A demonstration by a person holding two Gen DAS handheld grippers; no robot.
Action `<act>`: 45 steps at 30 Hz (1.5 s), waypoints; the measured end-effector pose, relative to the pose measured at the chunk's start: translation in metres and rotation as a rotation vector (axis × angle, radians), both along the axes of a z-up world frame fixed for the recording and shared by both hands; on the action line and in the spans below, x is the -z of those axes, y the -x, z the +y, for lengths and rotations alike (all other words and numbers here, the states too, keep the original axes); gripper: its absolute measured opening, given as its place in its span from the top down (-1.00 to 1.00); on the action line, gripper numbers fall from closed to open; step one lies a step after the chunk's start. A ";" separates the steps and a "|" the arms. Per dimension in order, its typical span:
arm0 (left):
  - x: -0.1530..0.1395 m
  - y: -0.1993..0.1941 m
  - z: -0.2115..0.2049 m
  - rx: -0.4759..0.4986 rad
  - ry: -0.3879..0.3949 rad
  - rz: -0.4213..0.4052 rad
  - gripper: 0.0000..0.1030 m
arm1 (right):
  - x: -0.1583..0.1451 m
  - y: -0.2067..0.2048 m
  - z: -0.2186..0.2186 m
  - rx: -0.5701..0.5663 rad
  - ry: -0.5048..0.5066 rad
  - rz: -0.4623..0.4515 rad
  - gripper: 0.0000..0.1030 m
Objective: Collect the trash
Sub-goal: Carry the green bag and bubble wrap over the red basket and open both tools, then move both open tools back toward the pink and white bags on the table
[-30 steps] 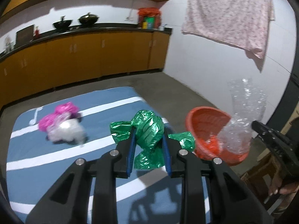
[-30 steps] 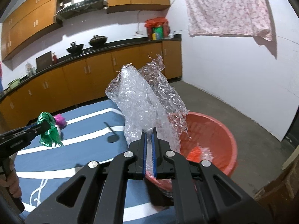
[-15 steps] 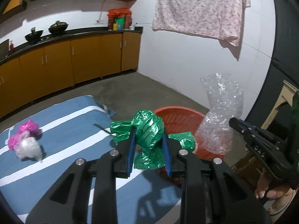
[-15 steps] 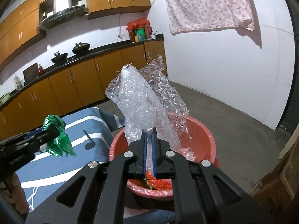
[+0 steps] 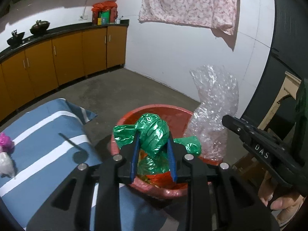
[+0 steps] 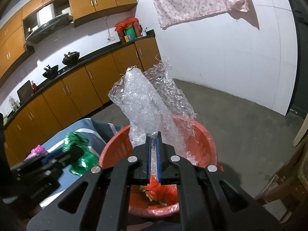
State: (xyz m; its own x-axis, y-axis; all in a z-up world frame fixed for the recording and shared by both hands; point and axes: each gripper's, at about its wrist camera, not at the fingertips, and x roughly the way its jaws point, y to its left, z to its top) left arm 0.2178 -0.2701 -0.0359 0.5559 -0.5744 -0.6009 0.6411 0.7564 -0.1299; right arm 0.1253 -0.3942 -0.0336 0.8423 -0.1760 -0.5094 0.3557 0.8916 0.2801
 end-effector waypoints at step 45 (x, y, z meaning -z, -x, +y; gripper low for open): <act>0.039 0.034 0.373 -0.825 -0.169 -0.063 -0.89 | 0.009 -0.088 0.264 -0.556 0.136 0.047 -0.70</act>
State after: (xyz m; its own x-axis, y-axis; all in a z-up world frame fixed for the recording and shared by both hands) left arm 0.1839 0.1032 -0.0749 0.7933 0.1253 -0.5958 -0.1228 0.9914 0.0450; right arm 0.2131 -0.1302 -0.0422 0.8042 0.2203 -0.5520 -0.1674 0.9751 0.1452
